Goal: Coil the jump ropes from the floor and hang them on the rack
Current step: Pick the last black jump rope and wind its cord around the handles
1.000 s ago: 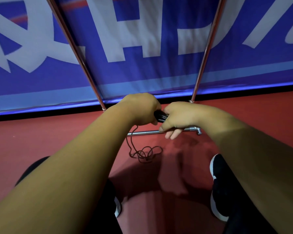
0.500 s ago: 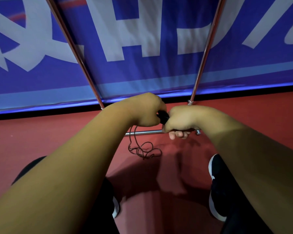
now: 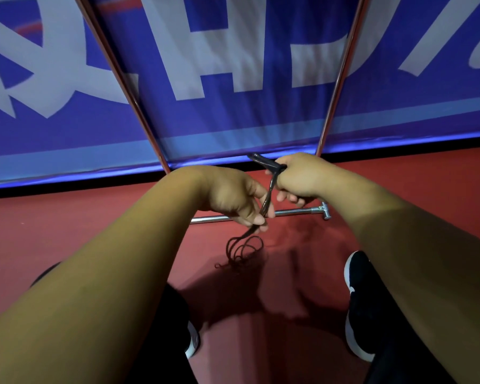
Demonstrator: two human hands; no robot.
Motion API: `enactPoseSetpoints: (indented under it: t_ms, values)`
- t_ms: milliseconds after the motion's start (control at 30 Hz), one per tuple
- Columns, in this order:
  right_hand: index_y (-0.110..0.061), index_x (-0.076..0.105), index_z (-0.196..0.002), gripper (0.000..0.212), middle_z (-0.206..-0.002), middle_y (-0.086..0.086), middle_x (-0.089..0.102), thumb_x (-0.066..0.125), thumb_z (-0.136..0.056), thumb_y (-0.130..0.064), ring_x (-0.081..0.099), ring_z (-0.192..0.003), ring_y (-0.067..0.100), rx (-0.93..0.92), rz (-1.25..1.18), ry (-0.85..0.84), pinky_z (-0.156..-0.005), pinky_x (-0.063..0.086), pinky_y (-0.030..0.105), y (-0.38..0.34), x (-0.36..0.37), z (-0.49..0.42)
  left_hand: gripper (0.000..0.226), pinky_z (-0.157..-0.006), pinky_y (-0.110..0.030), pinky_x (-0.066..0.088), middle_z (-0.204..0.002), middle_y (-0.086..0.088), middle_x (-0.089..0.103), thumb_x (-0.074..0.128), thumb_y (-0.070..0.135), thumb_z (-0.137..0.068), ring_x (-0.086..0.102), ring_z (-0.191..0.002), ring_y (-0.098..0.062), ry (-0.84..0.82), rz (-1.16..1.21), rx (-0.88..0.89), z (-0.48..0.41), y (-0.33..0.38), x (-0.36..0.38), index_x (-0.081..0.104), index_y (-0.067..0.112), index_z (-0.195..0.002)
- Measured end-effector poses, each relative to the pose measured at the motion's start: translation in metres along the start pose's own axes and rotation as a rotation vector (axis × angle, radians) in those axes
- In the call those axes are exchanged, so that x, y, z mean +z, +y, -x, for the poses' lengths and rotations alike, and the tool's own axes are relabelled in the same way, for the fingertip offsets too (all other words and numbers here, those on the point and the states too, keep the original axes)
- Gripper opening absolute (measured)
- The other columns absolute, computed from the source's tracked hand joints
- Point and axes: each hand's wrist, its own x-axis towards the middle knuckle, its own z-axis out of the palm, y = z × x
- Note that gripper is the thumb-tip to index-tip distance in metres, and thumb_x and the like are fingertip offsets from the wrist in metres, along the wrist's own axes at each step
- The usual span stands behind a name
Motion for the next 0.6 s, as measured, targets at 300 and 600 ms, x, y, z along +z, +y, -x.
enactPoseSetpoints:
  t_ms: [300,600]
  values:
    - [-0.008,0.064,-0.113,0.018,-0.074,0.012,0.071,0.055,-0.099,-0.002,0.051,-0.045,0.015,-0.023,-0.215,0.175,-0.045,0.043,0.026,0.0,-0.014,-0.005,0.009,-0.053,-0.033,0.062,-0.063,-0.017,0.073,0.056,0.004,-0.096,0.073,-0.052,-0.028,0.73,-0.046,-0.069,0.001,0.017,-0.009,0.061,-0.001,-0.101]
    - [-0.009,0.063,-0.101,0.009,-0.073,0.012,0.073,0.057,-0.096,-0.003,0.054,-0.046,0.016,0.037,-0.199,0.172,-0.044,0.045,0.025,0.004,-0.014,-0.008,0.016,-0.087,-0.035,0.064,-0.105,-0.02,0.073,0.058,0.017,-0.107,0.078,-0.094,-0.03,0.526,0.514,0.287,0.009,0.02,-0.018,0.059,0.001,-0.11]
